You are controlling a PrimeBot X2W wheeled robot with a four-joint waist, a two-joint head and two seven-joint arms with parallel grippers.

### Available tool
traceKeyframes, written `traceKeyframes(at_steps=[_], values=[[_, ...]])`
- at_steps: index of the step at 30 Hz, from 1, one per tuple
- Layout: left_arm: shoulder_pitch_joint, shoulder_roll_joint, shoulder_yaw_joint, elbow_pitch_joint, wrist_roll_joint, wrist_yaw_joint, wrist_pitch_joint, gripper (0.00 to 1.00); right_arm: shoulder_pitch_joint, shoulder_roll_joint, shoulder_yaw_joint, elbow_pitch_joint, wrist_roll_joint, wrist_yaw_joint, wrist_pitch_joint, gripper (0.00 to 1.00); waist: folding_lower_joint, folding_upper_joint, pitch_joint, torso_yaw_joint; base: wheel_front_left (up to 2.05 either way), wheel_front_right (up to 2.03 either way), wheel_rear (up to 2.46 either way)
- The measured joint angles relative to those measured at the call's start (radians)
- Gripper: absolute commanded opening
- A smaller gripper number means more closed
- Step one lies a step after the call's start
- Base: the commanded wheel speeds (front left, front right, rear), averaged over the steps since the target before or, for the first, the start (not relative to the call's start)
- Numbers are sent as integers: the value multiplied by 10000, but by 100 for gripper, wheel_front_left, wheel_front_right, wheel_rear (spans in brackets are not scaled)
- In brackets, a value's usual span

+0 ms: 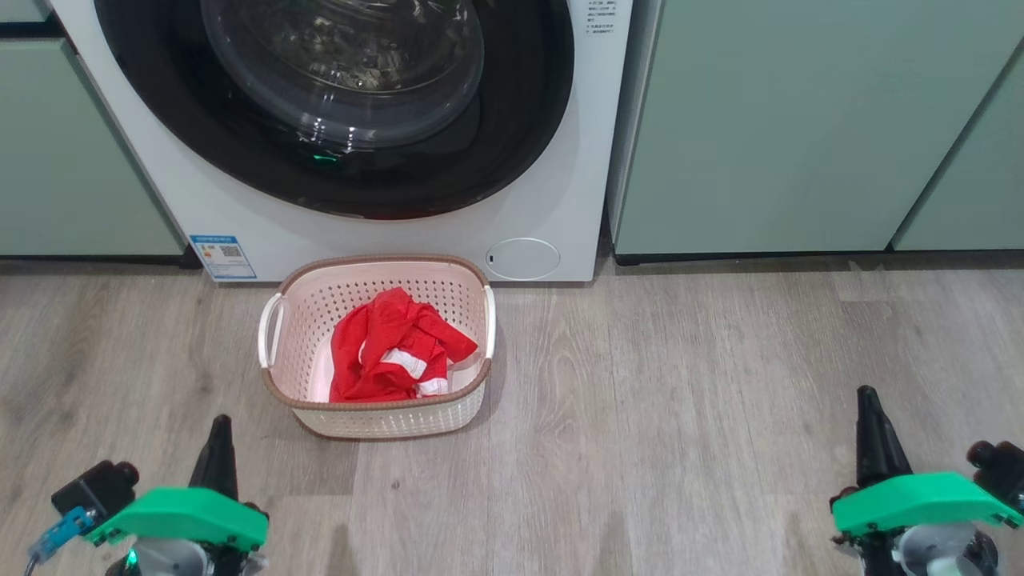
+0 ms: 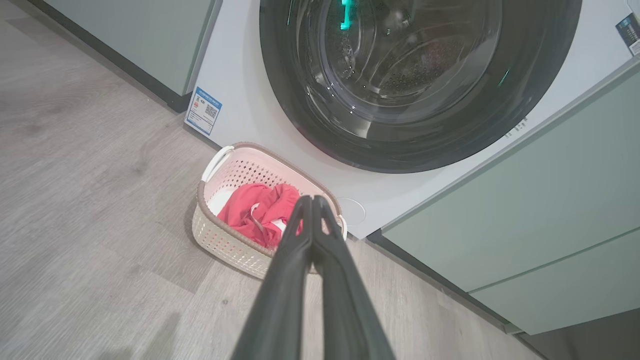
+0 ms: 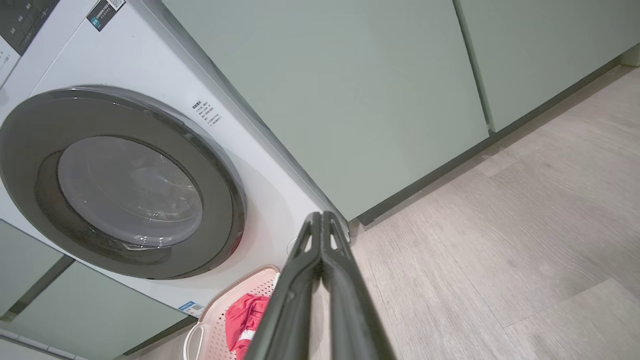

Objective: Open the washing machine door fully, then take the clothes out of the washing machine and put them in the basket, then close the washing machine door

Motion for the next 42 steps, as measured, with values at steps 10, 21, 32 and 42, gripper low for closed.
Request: traceKeyframes(at_steps=[10, 21, 32, 42], values=[[1, -82, 4, -230, -1001, 0, 265, 0, -1, 4, -146, -105, 1108, 0, 280, 0, 0, 0, 37, 23, 0, 0, 0], [1, -174, 12, -500, -2090, 0, 616, 0, -4, 6, -255, -174, 2316, 0, 621, 0, 0, 0, 78, 48, 0, 0, 0], [1, -314, 19, -798, -3193, -2, 895, 0, -6, 8, -418, -303, 3530, -2, 894, 0, 0, 0, 119, 73, 0, 0, 0], [2, -380, 27, -1022, -4199, -2, 1223, 0, -9, 12, -518, -403, 4638, -2, 1206, 0, 0, 0, 157, 96, 0, 0, 0]])
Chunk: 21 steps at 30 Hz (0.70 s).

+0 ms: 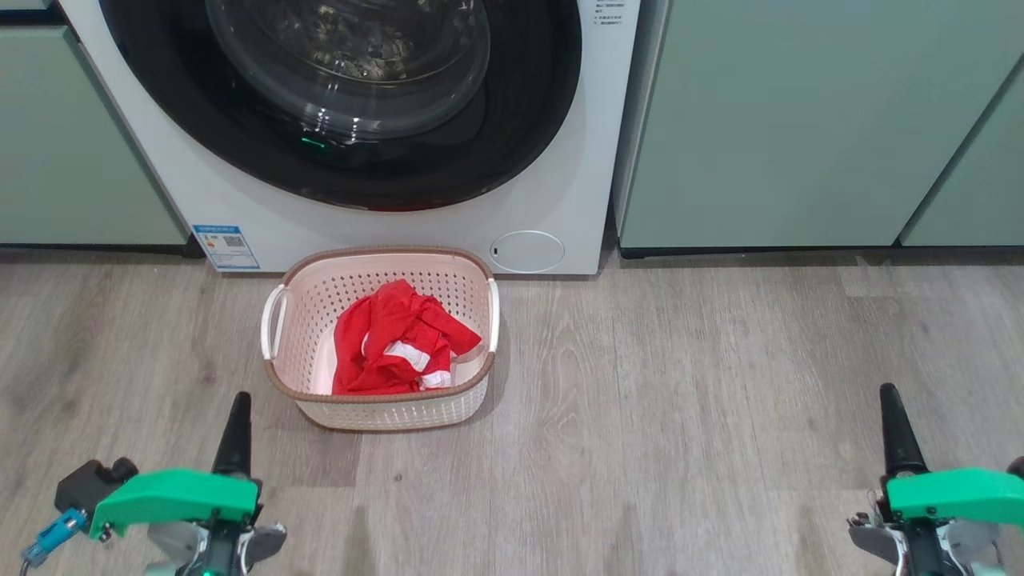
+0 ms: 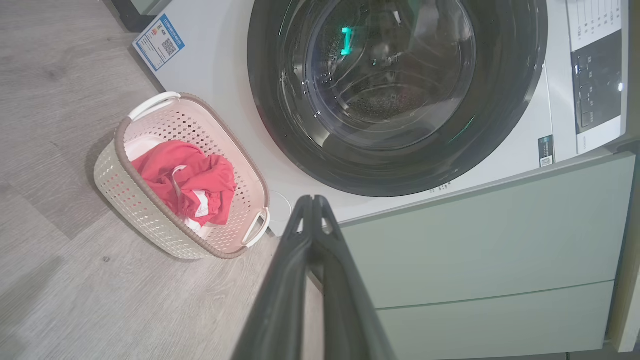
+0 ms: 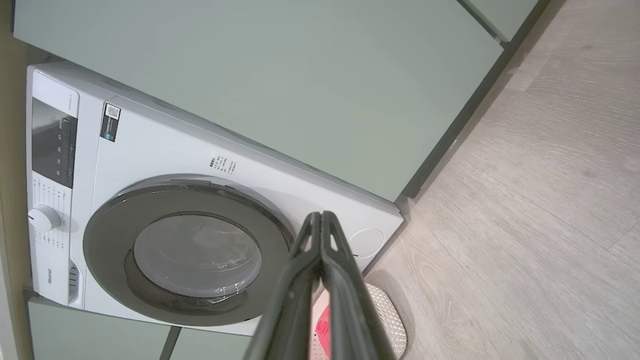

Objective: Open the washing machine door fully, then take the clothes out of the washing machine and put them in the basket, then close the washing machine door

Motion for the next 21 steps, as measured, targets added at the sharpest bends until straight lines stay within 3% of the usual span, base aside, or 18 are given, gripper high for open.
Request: traceKeyframes(at_steps=[21], values=[[0, -226, 12, -481, -2100, -2, 583, 0, -1, 8, -278, -190, 2316, -2, 612, 0, 0, 0, 78, 48, 0, 0, 0]])
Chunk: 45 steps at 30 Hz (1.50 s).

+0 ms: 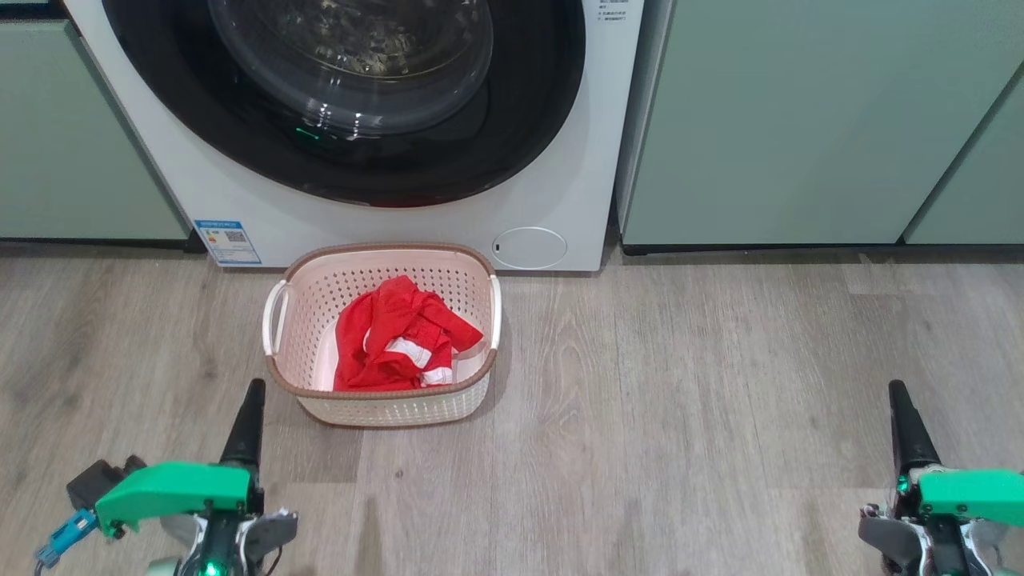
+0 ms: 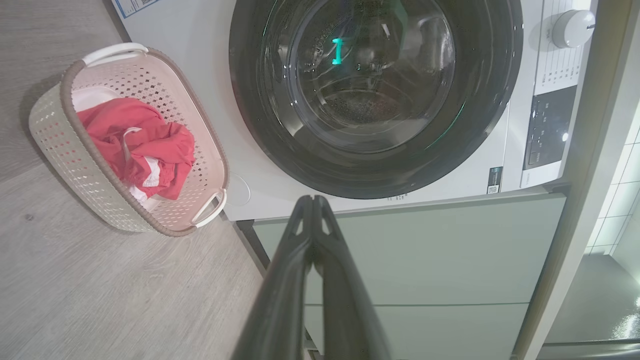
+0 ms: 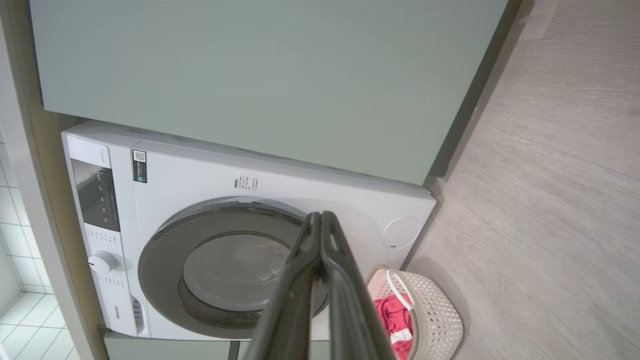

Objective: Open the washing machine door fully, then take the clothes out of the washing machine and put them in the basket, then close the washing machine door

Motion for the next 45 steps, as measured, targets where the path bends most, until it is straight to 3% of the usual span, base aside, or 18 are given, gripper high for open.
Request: traceKeyframes(at_steps=[21, 45], values=[[0, -174, 8, -522, -2033, -2, 569, 0, -5, 21, -249, -176, 2243, -4, 571, 0, 0, 0, 74, 46, 0, 0, 0], [0, -180, 8, -533, -2056, -2, 569, 0, -5, 21, -255, -178, 2261, -4, 571, 0, 0, 0, 74, 45, 0, 0, 0]])
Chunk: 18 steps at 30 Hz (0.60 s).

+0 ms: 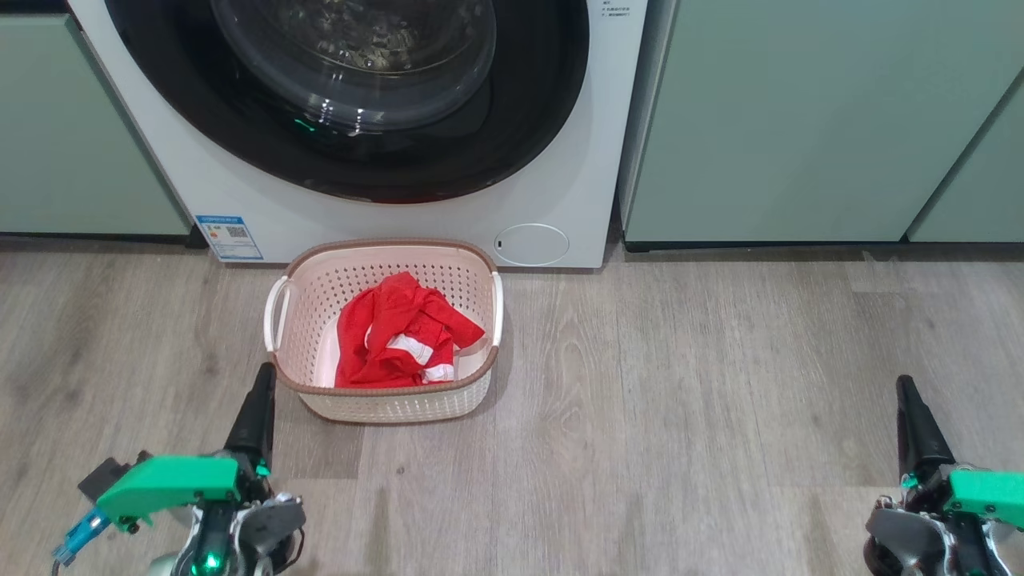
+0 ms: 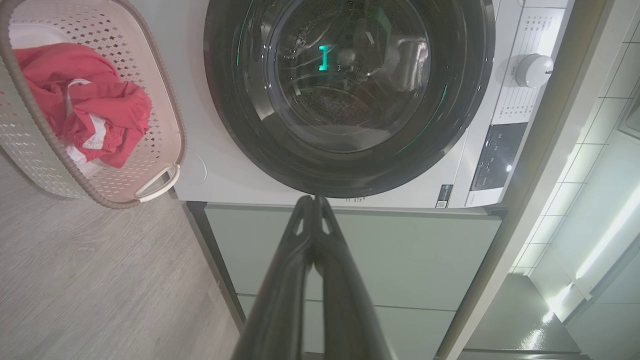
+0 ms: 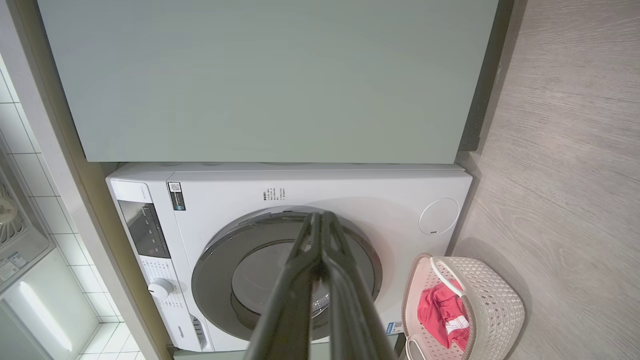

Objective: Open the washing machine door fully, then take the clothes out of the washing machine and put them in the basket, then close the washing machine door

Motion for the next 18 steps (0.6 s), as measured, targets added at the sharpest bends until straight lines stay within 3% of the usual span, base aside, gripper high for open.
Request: traceKeyframes(at_steps=[18], values=[[0, 0, 0, 0, 2, 0, 0, 0, -1, 0, 0, 0, 0, 0, 0, 0, 0, 0, 0, 0, 0, 0, 0]])
